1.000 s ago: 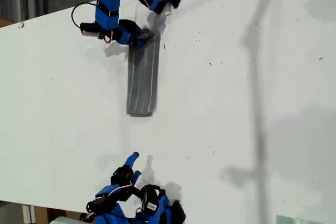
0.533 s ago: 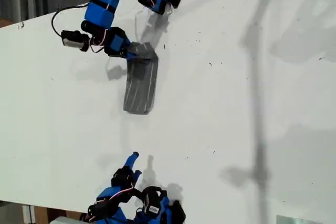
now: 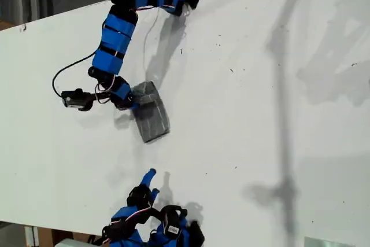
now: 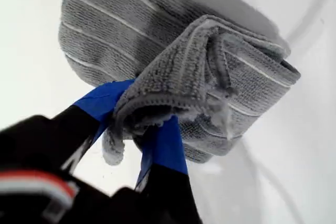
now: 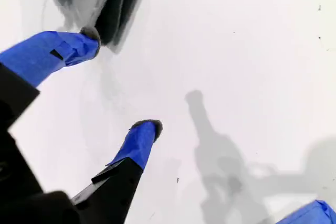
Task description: Grasp corners of a square towel and fold twice.
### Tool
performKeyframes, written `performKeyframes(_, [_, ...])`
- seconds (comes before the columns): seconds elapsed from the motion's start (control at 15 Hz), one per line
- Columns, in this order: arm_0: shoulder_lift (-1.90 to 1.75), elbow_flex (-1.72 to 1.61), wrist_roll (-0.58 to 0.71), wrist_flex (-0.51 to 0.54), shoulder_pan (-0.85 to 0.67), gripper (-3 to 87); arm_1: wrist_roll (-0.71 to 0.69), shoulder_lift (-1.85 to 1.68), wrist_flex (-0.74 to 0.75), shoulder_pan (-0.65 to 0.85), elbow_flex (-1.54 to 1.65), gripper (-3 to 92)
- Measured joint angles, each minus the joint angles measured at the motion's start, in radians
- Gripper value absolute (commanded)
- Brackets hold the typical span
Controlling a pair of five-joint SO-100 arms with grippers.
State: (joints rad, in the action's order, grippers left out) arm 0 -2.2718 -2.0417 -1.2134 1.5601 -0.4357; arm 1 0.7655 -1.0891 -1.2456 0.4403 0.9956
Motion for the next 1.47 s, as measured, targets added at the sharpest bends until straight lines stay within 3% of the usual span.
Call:
performKeyframes(0.27, [0.002,-0.011,-0.003,-0.028,0.000,29.7,-0.109,-0.092,0.156,-0.084,0.012,-0.1])
performKeyframes(0.47, [0.084,-0.012,-0.020,-0.064,-0.021,27.2,-0.081,-0.106,0.156,-0.086,0.074,-0.1])
performKeyframes(0.8, [0.368,0.155,0.005,-0.107,-0.028,27.6,0.172,-0.411,-0.014,0.072,0.476,-0.1])
performKeyframes(1.07, [0.509,0.310,0.023,-0.101,0.017,28.1,0.414,-0.733,-0.278,0.235,0.706,-0.1])
performKeyframes(1.2, [0.545,0.362,0.025,-0.081,0.041,28.3,0.563,-0.854,-0.304,0.291,0.834,-0.1])
performKeyframes(1.47, [0.545,0.383,0.044,-0.038,0.051,27.4,0.699,-1.114,-0.298,0.316,1.049,-0.1])
